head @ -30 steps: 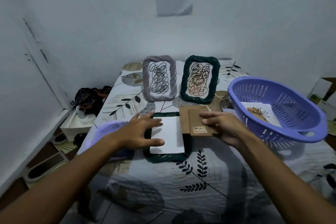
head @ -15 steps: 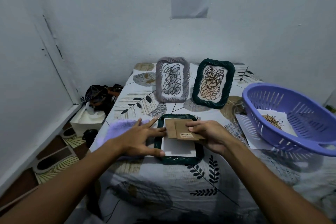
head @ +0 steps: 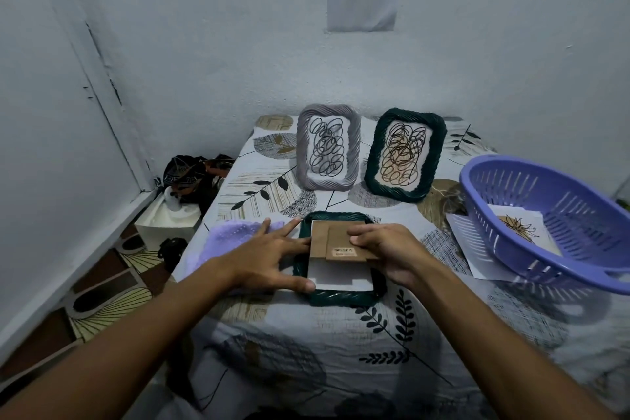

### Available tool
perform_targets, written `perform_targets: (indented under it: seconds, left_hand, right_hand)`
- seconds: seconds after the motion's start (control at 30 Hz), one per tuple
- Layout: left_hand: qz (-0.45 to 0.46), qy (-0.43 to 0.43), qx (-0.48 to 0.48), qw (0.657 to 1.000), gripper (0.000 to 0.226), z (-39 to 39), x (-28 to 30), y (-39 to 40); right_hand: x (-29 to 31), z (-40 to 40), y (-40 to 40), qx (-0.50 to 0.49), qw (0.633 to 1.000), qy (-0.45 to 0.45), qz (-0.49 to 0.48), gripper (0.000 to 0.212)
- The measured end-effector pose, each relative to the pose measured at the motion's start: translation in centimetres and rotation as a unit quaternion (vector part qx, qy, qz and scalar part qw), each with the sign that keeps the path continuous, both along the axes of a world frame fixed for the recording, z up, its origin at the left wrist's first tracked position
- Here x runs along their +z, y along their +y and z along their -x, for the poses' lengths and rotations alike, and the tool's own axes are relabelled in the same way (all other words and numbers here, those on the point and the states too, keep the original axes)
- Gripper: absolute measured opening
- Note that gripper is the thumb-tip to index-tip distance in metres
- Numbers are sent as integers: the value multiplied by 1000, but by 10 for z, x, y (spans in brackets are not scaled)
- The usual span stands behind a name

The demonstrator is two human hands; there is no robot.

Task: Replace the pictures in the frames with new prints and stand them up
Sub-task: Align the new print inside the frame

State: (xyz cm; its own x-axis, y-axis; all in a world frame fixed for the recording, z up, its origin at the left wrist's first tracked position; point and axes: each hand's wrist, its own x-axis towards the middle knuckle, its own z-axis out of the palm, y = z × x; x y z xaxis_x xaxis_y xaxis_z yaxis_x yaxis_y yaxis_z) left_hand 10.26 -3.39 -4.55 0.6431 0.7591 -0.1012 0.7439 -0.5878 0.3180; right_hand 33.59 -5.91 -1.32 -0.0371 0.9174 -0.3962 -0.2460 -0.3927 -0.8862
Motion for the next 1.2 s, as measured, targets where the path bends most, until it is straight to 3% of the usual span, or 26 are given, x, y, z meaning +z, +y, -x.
perform_targets:
  seconds: [0.2, 0.4, 0.63, 1.03, 1.1, 1.13, 1.2]
  left_hand:
    - [1, -14, 0, 1000, 84, 1, -2, 3]
    - [-6, -71, 62, 996, 106, 9, 1, -1]
    - [-15, -185, 50, 981, 77, -1, 4, -8]
    - [-76, -164, 24, 983, 84, -5, -7, -4]
    - [-74, -152, 28, 985, 88, -4, -6, -6]
    - [-71, -145, 31, 986, 90, -4, -6, -7]
    - [-69, -126, 36, 989, 94, -4, -8, -9]
  right_hand:
    - [2, 1, -1, 0, 1000, -2, 2, 24]
    - [1, 0, -3, 4, 1000, -15, 11, 25]
    - [2, -1, -4, 17, 999, -32, 12, 25]
    - [7, -1, -7, 39, 997, -68, -1, 22]
    - [12, -6, -10, 70, 988, -136, -13, 17]
    - [13, -10, -10, 85, 972, -218, -32, 15]
    - [15, -22, -7, 82, 890, -435, -109, 16]
